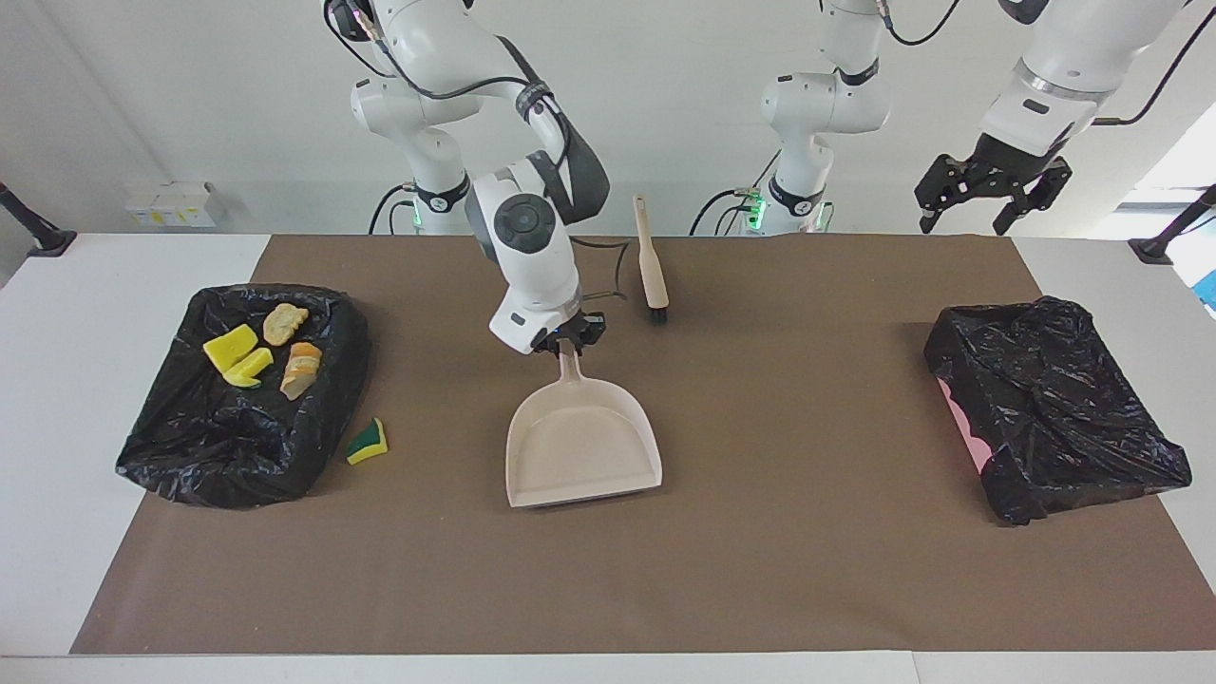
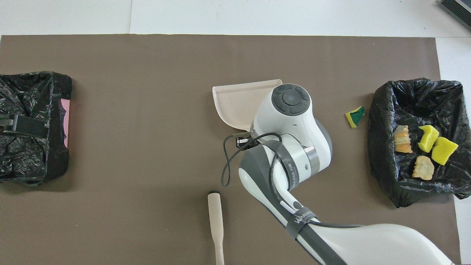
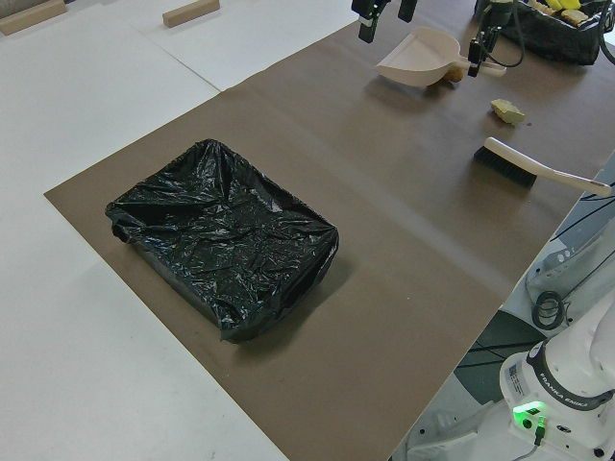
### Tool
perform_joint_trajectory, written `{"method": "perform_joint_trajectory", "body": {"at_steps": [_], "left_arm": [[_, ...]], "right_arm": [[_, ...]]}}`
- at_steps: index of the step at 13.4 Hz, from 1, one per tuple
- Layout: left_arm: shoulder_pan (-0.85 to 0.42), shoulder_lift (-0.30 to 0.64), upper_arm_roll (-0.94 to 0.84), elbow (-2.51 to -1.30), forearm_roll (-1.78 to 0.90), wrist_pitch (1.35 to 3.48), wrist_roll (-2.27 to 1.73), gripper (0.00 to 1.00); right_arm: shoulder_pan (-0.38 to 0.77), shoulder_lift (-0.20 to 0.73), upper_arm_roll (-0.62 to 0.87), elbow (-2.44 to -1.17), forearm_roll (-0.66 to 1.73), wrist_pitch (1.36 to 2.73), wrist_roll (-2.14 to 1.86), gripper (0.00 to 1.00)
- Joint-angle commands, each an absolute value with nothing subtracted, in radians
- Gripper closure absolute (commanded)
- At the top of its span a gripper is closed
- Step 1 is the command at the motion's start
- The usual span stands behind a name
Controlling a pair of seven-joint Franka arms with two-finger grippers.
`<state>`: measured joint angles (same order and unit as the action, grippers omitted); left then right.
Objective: Sweep and dump trash in bin
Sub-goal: 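Lower the dustpan onto the mat center and open the right gripper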
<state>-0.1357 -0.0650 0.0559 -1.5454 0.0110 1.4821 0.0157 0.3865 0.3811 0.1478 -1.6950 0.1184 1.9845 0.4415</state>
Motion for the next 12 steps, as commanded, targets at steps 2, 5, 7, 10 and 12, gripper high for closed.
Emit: {"method": "perform_joint_trajectory", "body": {"at_steps": [2,5,7,10,12], "left_arm": [[-0.121,-0.087,0.043,-1.574,0.025,1.506,0.012,0.0],[-0.129,-0.089,0.043,-1.574,0.025,1.506,0.011,0.0],[-0.13,-0.092,0.043,-1.575,0.025,1.5,0.009,0.0],[-0.132,-0.092,0.043,-1.577,0.025,1.511,0.011,0.0],[-0.135,-0.091,0.041,-1.577,0.025,1.519,0.015,0.0]], "right_arm": [[0.468,0.567,0.141,-1.459,0.126,1.971,0.601,1.0],[0.482,0.589,0.143,-1.434,0.126,1.979,0.614,1.0],[0.477,0.586,0.143,-1.442,0.13,1.983,0.612,1.0],[0.469,0.581,0.143,-1.476,0.147,2.045,0.598,0.0],[0.453,0.546,0.143,-1.482,0.149,2.013,0.6,0.0]]}}
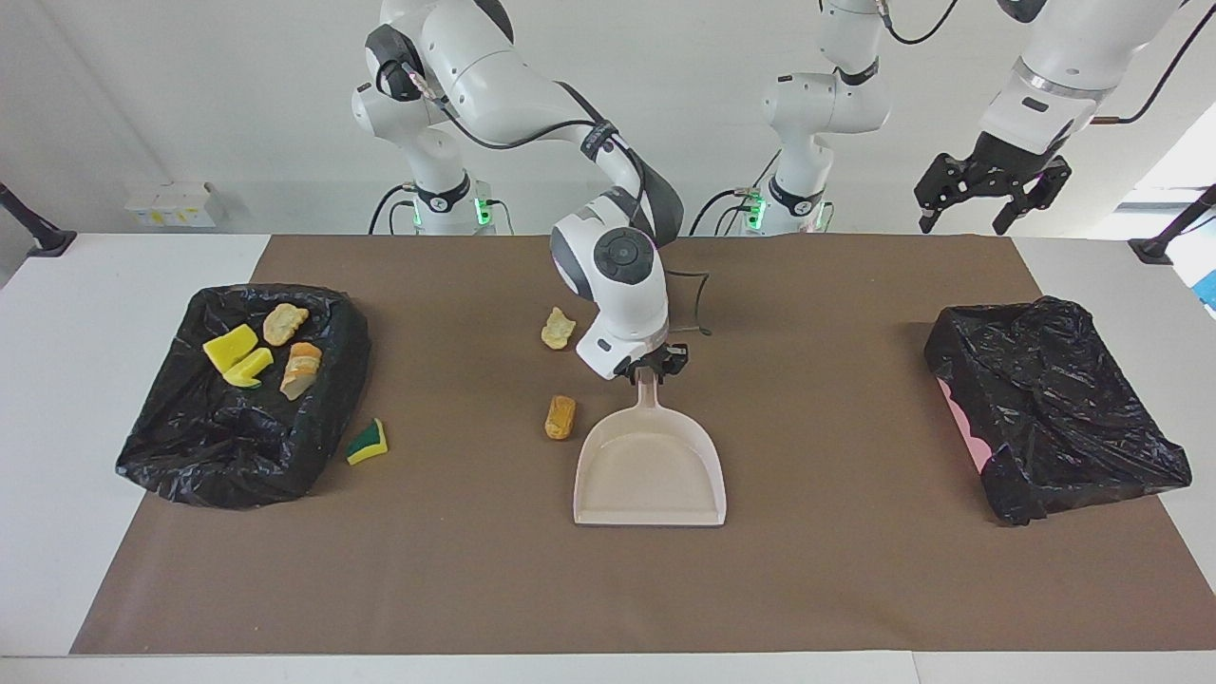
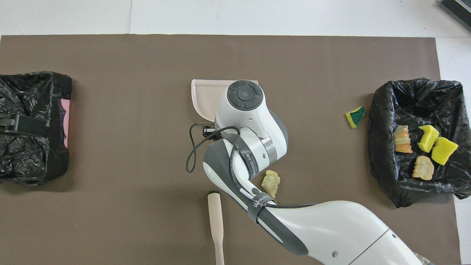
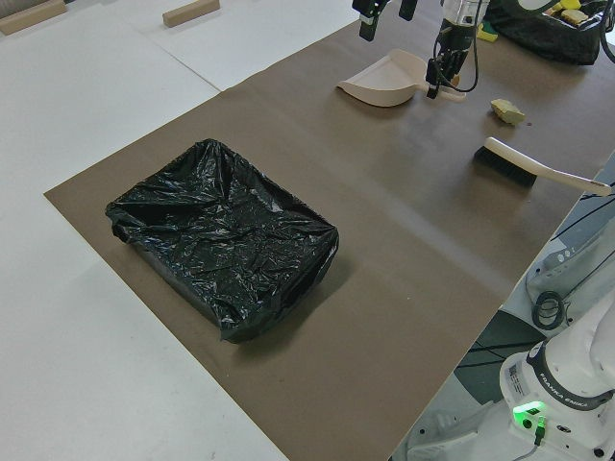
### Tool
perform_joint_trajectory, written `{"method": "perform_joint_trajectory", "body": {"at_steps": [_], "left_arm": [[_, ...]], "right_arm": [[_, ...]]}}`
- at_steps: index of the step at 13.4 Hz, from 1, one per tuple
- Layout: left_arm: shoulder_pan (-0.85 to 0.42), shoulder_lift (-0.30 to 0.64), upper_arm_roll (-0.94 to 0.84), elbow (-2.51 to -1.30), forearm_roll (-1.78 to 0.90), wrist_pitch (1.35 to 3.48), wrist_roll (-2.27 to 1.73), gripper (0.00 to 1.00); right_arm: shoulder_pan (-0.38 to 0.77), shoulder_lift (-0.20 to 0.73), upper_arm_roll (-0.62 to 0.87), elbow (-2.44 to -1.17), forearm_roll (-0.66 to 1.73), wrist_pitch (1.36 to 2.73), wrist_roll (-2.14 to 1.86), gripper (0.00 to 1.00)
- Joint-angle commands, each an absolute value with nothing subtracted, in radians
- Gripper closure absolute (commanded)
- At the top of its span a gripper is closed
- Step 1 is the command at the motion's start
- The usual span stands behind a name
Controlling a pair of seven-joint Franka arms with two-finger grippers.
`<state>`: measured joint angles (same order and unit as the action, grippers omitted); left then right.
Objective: Sweep and dump trash in bin
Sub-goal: 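Lower the dustpan onto the mat center and open the right gripper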
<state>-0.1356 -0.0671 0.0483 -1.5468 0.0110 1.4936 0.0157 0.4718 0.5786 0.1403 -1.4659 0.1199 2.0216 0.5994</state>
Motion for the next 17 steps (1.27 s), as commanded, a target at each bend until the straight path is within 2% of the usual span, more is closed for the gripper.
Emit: {"method": "perform_joint_trajectory", "body": {"at_steps": [1,3,9,15,17], "left_arm": [[-0.137,-0.089,0.041,-1.577,0.025,1.52,0.018,0.0],[-0.138,-0.084,0.04,-1.577,0.025,1.551,0.018,0.0],[-0.138,0.004,-0.069,-1.582,0.025,1.673,0.012,0.0],[-0.138,0.161,-0.257,-1.591,0.04,1.841,-0.197,0.0],[-0.143,0.199,-0.316,-1.606,0.066,1.894,-0.315,0.0]], "right_arm": [[0.453,0.517,0.143,-1.488,0.149,1.969,0.6,0.0],[0.459,0.474,0.143,-1.508,0.146,1.889,0.597,0.0],[0.583,0.257,0.141,-1.764,0.126,1.902,0.618,0.0],[0.713,0.06,0.144,-2.112,0.072,2.097,0.719,0.0],[0.756,0.014,0.144,-2.18,0.072,2.129,0.741,0.0]]}}
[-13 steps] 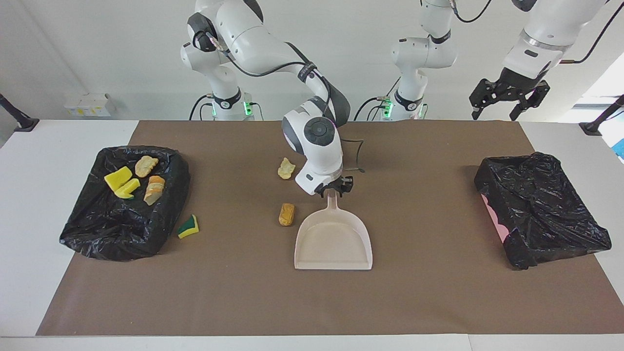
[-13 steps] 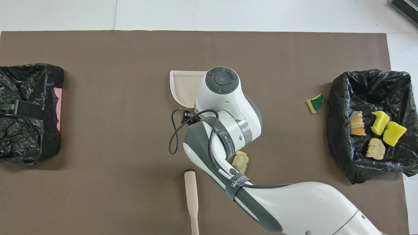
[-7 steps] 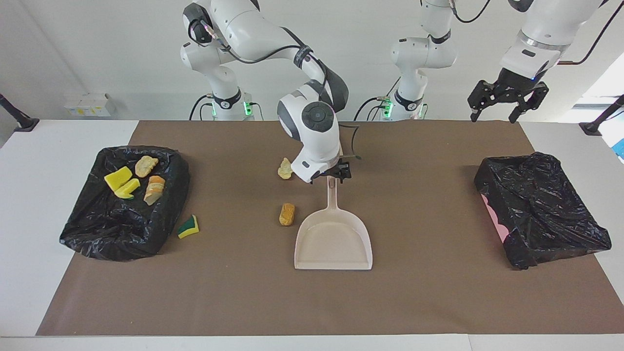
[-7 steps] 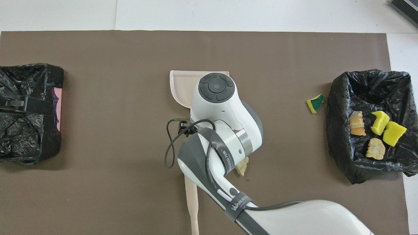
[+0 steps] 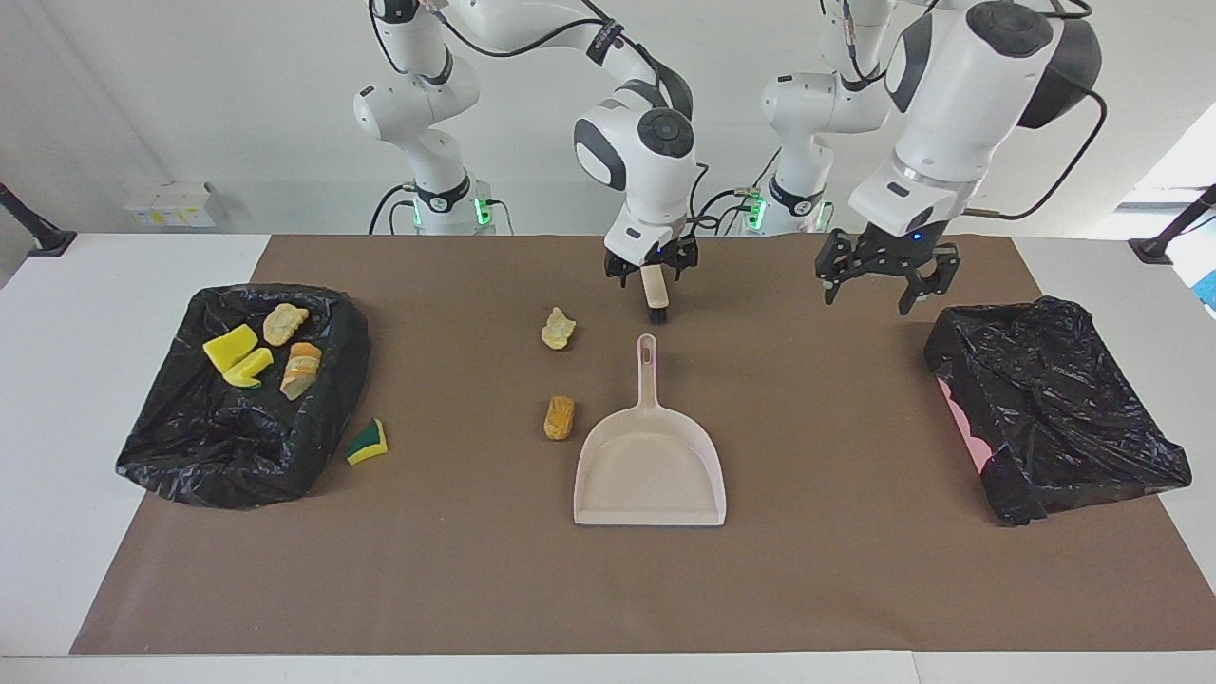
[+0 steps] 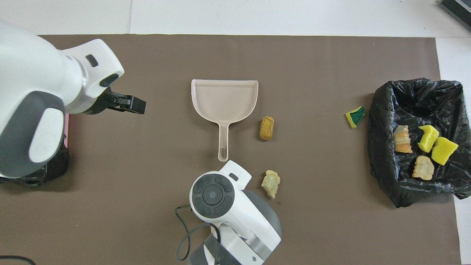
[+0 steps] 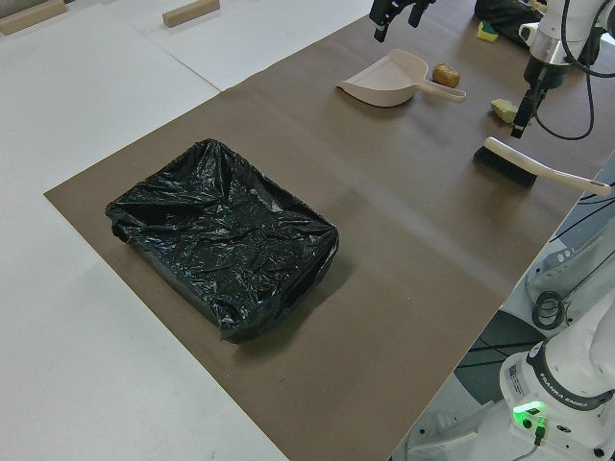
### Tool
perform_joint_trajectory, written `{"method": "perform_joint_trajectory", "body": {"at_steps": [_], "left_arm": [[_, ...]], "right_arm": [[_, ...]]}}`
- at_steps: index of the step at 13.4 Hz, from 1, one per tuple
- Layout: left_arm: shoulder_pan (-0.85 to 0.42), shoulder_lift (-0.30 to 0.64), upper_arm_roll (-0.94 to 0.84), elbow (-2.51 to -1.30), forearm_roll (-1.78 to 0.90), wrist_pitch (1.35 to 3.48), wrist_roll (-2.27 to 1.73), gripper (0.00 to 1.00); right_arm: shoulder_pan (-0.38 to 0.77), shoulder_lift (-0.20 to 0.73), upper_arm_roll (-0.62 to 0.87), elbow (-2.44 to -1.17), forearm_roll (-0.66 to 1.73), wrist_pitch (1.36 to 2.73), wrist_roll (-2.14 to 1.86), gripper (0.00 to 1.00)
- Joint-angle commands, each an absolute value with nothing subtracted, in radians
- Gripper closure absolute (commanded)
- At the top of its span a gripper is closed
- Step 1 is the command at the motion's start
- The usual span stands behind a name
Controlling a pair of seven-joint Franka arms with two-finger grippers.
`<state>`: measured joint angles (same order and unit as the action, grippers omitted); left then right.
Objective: Sweep and dump trash in bin
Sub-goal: 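Grasp the dustpan handle with the left gripper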
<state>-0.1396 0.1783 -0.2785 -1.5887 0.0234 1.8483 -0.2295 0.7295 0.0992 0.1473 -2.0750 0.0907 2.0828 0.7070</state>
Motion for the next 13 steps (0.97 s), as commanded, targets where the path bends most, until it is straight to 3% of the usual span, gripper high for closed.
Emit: {"method": "perform_joint_trajectory", "body": {"at_steps": [1,3,9,11,13], "left_arm": [[-0.152,0.236,-0.362,-1.608,0.124,1.907,-0.393,0.0],[-0.152,0.297,-0.451,-1.633,0.21,1.988,-0.529,0.0],[-0.172,0.324,-0.522,-1.788,0.219,2.147,-0.646,0.0],[-0.192,0.366,-0.528,-1.79,0.262,2.186,-0.693,0.0],[-0.195,0.423,-0.547,-1.789,0.386,2.221,-0.823,0.0]], "right_arm": [[0.788,0.012,0.144,-2.184,0.077,2.125,0.752,0.02],[0.837,0.012,0.144,-2.215,0.077,2.134,0.802,0.1],[0.897,0.028,0.147,-2.26,0.136,2.172,0.816,0.32],[0.9,0.028,0.149,-2.26,0.152,2.171,0.818,0.42],[0.9,0.028,0.149,-2.261,0.208,2.171,0.813,0.45]]}}
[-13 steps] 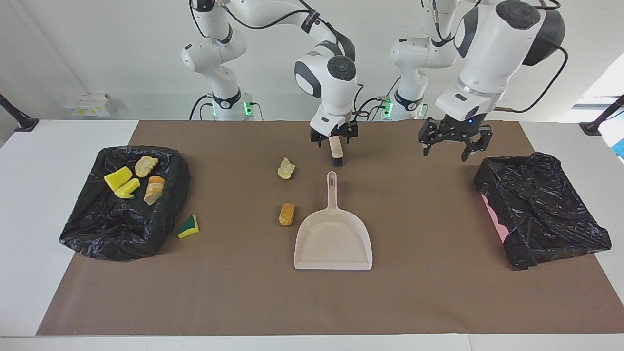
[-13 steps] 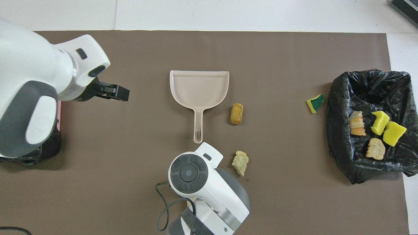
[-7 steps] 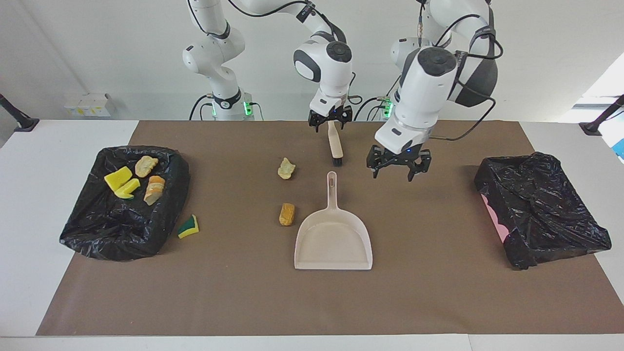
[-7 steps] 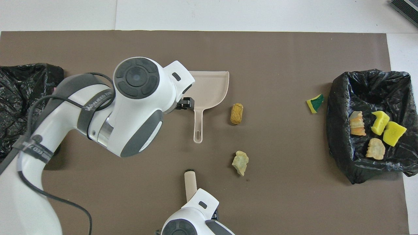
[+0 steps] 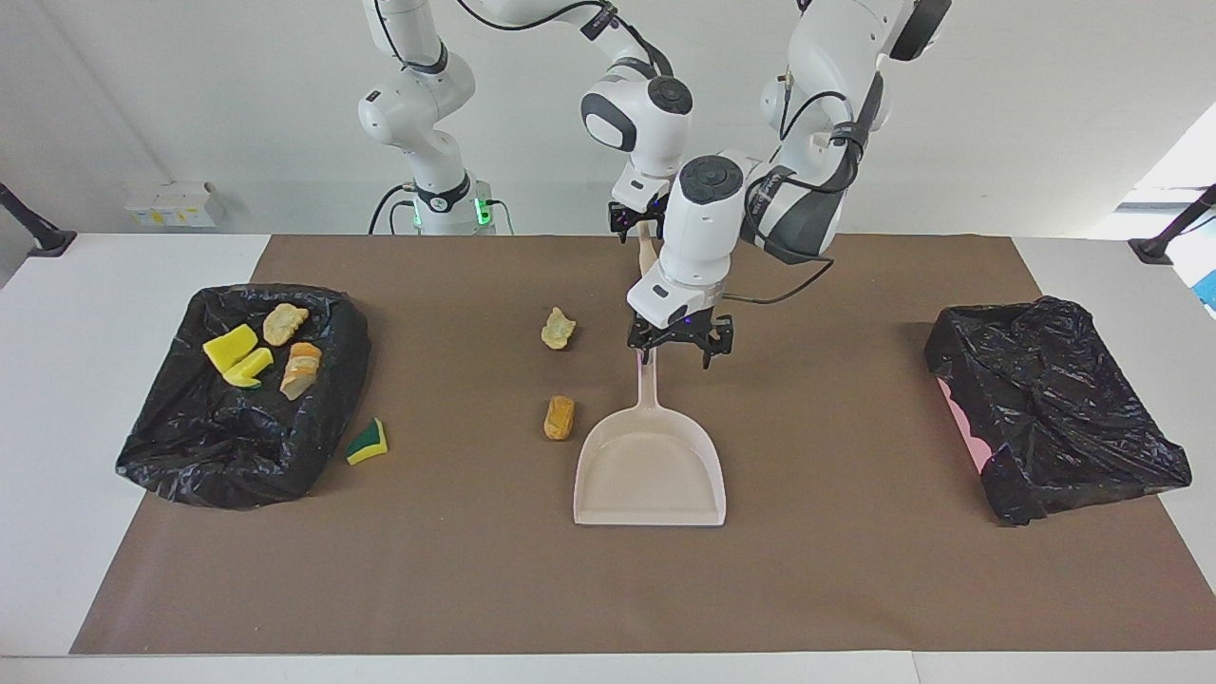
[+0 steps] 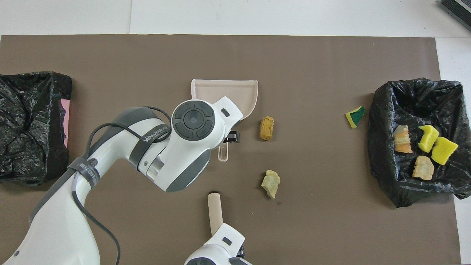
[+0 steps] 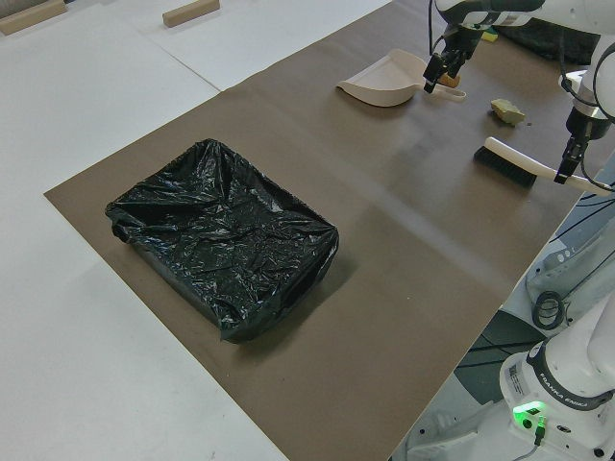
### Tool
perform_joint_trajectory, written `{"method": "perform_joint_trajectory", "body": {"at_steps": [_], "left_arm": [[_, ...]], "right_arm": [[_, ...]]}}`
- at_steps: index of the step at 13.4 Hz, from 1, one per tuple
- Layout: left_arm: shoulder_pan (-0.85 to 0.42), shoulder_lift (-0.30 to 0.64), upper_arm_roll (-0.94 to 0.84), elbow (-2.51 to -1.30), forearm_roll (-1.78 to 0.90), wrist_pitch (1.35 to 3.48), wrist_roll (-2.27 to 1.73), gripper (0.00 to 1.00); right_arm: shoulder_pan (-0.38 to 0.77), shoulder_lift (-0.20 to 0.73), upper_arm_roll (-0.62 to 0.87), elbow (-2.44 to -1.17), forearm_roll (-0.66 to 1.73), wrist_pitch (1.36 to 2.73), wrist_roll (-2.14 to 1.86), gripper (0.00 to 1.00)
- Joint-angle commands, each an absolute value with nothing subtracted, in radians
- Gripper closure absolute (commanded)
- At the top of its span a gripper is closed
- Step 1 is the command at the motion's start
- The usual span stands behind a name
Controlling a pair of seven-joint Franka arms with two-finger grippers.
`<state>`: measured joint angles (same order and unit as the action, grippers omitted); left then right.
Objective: Sweep and dump trash in bin
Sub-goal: 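Grasp the dustpan handle with the left gripper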
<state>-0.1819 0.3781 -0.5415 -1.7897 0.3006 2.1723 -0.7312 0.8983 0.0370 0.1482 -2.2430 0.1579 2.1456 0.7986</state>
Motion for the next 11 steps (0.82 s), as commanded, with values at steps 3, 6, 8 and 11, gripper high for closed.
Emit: {"method": "perform_joint_trajectory", "body": {"at_steps": [3,6,8,11], "left_arm": [[-0.186,0.429,-0.549,-1.787,0.387,2.24,-0.83,0.14],[-0.184,0.431,-0.548,-1.786,0.38,2.269,-0.831,0.56],[-0.183,0.431,-0.548,-1.786,0.385,2.281,-0.827,0.78],[-0.181,0.423,-0.546,-1.787,0.385,2.273,-0.804,1.0]], "right_arm": [[0.911,0.038,0.149,-2.263,0.219,2.169,0.805,0.46],[0.914,0.052,0.149,-2.26,0.225,2.169,0.808,0.81],[0.914,0.057,0.147,-2.252,0.238,2.155,0.834,1.0],[0.902,0.031,0.146,-2.243,0.256,2.103,0.888,1.0]]}}
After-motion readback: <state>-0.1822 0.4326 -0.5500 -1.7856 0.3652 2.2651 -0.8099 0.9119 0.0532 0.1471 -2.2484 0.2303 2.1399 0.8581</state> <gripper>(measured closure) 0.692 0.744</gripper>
